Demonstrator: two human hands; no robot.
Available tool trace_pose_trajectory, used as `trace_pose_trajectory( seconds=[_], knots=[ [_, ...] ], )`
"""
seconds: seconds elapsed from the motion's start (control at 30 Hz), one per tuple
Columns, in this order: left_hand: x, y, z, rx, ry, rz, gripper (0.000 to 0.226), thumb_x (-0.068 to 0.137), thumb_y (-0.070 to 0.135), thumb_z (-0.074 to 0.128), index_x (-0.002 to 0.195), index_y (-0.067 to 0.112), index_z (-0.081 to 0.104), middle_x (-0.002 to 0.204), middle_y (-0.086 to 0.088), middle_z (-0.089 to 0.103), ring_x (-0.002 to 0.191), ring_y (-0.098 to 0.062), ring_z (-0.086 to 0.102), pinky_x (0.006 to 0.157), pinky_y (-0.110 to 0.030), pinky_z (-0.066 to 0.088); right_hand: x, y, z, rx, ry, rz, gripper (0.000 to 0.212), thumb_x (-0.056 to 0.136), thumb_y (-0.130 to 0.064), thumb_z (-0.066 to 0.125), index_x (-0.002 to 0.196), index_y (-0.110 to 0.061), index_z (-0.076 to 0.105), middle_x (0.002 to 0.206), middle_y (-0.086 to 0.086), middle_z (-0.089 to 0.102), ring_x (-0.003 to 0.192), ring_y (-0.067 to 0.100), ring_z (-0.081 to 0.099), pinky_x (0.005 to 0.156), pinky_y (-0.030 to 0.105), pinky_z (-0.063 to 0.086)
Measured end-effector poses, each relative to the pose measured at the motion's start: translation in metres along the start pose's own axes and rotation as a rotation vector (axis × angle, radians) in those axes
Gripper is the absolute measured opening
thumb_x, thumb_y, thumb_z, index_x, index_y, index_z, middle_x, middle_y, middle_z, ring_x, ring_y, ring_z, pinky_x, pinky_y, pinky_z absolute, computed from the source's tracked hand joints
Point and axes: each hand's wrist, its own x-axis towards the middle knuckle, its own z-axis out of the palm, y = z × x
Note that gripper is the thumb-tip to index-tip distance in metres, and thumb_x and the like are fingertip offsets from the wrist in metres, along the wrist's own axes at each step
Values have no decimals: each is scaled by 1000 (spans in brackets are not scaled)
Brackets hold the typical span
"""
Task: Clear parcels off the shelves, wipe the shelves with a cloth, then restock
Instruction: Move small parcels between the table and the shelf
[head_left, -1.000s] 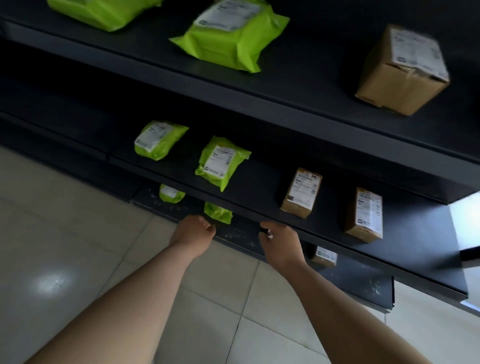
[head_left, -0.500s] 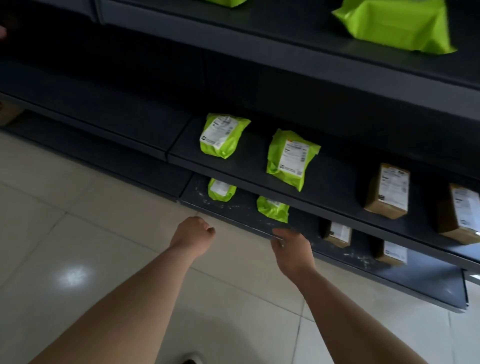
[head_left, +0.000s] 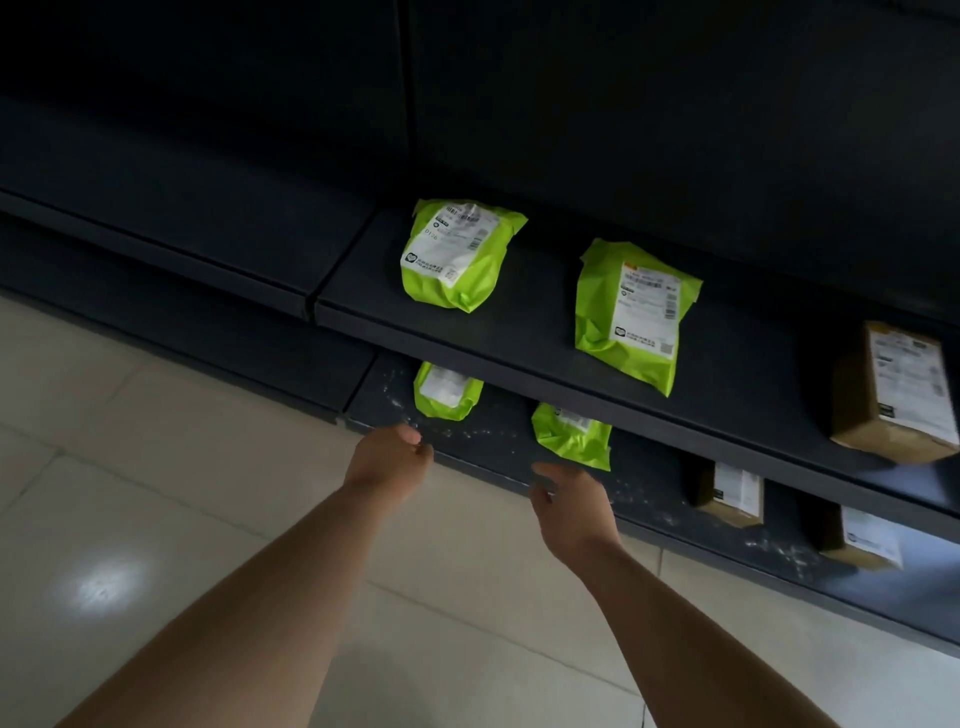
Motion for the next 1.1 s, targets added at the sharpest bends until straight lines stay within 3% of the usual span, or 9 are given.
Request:
trace_pose_trajectory(
  seconds=[0.27, 0.53, 0.63, 0.7, 0.8, 0.87, 0.93, 1.03, 1.1],
  knots=[
    [109, -47, 49, -71, 21, 93, 45, 88, 19, 63, 131, 9, 54, 102, -5, 66, 102, -21, 62, 85, -25, 45, 109, 13, 77, 93, 68, -9, 38, 97, -19, 49, 134, -17, 54, 117, 14, 66, 94, 27, 63, 84, 31, 48],
    [197, -63, 96, -13, 79, 251, 53, 86, 14, 67, 135, 10, 47, 127, -13, 58, 112, -29, 58, 78, -25, 41, 215, 19, 139, 253, 137, -95, 42, 97, -12, 43, 138, -16, 50, 134, 8, 58, 117, 21, 57, 96, 23, 43],
    [219, -68, 109, 5, 88, 281, 64, 87, 18, 66, 143, 8, 35, 139, -16, 47, 123, -31, 50, 92, -31, 42, 248, 23, 155, 344, 123, -98, 48, 96, -6, 38, 143, -18, 43, 129, 7, 60, 87, 13, 59, 66, 10, 44],
    [229, -70, 115, -12, 78, 319, 55, 87, 19, 66, 136, 8, 42, 132, -15, 53, 117, -30, 54, 86, -32, 44, 265, 26, 165, 395, 89, -106, 52, 94, -1, 36, 143, -19, 43, 126, 6, 60, 80, 13, 59, 49, 6, 43],
    [239, -69, 121, -92, 47, 357, 40, 86, 18, 68, 121, 9, 51, 118, -11, 62, 103, -25, 60, 77, -28, 45, 277, 27, 173, 444, 40, -146, 51, 90, 2, 38, 134, -18, 54, 122, 3, 64, 96, 16, 65, 72, 20, 57],
    [239, -69, 124, -141, 47, 358, 40, 86, 18, 68, 121, 8, 54, 118, -11, 62, 105, -26, 60, 82, -30, 48, 277, 29, 176, 512, 38, -142, 42, 85, 6, 41, 113, -16, 65, 107, 0, 69, 98, 18, 66, 91, 37, 55],
    [238, -69, 127, -121, 63, 329, 40, 87, 20, 66, 123, 5, 54, 120, -14, 61, 108, -29, 60, 86, -34, 50, 275, 32, 178, 570, 37, -131, 41, 81, 12, 43, 94, -19, 67, 98, 0, 70, 100, 22, 65, 97, 42, 51],
    [236, -69, 129, -126, 109, 245, 36, 89, 18, 64, 119, 0, 55, 119, -18, 61, 107, -32, 61, 76, -31, 47, 266, 35, 178, 528, -18, -122, 41, 84, 15, 44, 117, -1, 62, 118, 17, 65, 113, 31, 60, 103, 42, 45],
    [235, -67, 131, -126, 131, 210, 34, 90, 16, 63, 119, 0, 55, 121, -20, 59, 107, -34, 60, 77, -31, 46, 258, 40, 171, 478, -7, -153, 39, 86, 13, 43, 118, 2, 62, 119, 19, 64, 113, 33, 60, 102, 40, 46]
  ],
)
